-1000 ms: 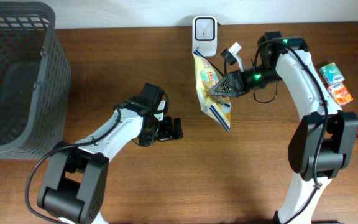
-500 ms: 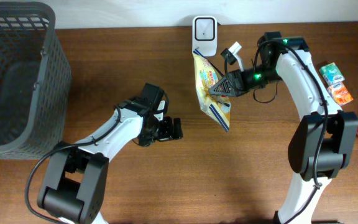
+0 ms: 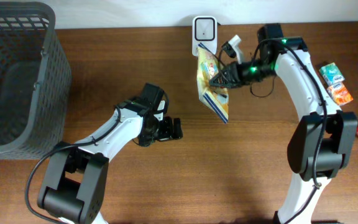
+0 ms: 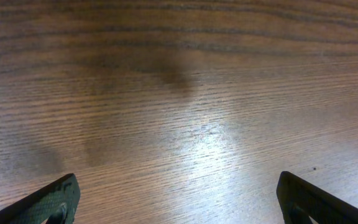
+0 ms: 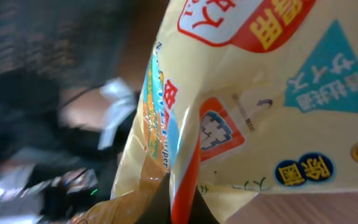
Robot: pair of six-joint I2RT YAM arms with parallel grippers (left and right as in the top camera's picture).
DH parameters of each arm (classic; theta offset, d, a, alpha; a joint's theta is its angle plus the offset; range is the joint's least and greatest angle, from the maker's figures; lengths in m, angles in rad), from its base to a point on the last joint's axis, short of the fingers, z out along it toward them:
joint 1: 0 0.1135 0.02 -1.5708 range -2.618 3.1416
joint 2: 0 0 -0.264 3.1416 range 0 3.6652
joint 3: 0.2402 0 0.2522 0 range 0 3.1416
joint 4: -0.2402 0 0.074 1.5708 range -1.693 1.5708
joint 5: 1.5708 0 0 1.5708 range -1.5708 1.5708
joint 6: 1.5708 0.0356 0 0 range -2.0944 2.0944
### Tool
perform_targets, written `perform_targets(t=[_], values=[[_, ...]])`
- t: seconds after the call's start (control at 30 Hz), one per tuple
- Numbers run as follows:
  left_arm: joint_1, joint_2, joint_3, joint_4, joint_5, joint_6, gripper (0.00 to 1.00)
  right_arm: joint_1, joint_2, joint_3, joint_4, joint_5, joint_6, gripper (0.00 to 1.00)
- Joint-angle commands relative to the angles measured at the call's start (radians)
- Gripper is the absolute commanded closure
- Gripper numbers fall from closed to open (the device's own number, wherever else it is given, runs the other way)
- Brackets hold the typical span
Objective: Scan the item barcode
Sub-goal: 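Hold the wipes pack up against the scanner window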
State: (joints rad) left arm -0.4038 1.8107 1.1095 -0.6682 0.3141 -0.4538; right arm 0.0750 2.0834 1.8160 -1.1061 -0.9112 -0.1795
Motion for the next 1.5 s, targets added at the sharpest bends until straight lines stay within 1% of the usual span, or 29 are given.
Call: perform_targets(t=[0.0, 0.07, 0.13, 0.27, 0.33, 0.43, 0.5, 0.67, 0.93, 1.1, 1.47], values=[[-0.002, 0.007, -0.008, -0.001, -0.006, 0.002, 0.01, 0.064, -0.001, 0.069, 0.025, 0.404, 0.263, 0.96], [-0.002, 0.007, -0.008, 0.001, -0.006, 0.002, 0.01, 0.101, -0.001, 0.113, 0.025, 0.536, 0.267, 0.96], [-0.002, 0.007, -0.008, 0.003, -0.006, 0.002, 0.00, 0.128, -0.001, 0.141, 0.030, 0.612, 0.267, 0.96], [-0.002, 0.007, -0.008, 0.006, -0.006, 0.002, 0.01, 0.195, -0.001, 0.153, 0.095, 0.818, 0.262, 0.96], [-0.002, 0.007, -0.008, 0.006, -0.006, 0.002, 0.01, 0.254, 0.001, 0.153, 0.192, 1.003, 0.212, 0.96], [-0.002, 0.007, -0.008, 0.005, -0.006, 0.002, 0.01, 0.294, 0.001, 0.153, 0.307, 1.098, 0.163, 0.96], [-0.002, 0.007, -0.008, 0.005, -0.006, 0.002, 0.01, 0.306, 0.004, 0.152, 0.386, 1.106, 0.134, 0.96], [-0.002, 0.007, -0.008, 0.004, -0.006, 0.002, 0.00, 0.304, 0.034, 0.152, 0.543, 1.072, 0.135, 0.96], [-0.002, 0.007, -0.008, 0.003, -0.006, 0.002, 0.00, 0.303, 0.131, 0.151, 0.698, 1.072, 0.135, 0.96], [-0.002, 0.007, -0.008, 0.002, -0.006, 0.002, 0.01, 0.305, 0.171, 0.151, 0.746, 1.027, 0.135, 0.96], [-0.002, 0.007, -0.008, 0.002, -0.006, 0.002, 0.01, 0.302, 0.185, 0.151, 0.782, 1.027, 0.135, 0.96]])
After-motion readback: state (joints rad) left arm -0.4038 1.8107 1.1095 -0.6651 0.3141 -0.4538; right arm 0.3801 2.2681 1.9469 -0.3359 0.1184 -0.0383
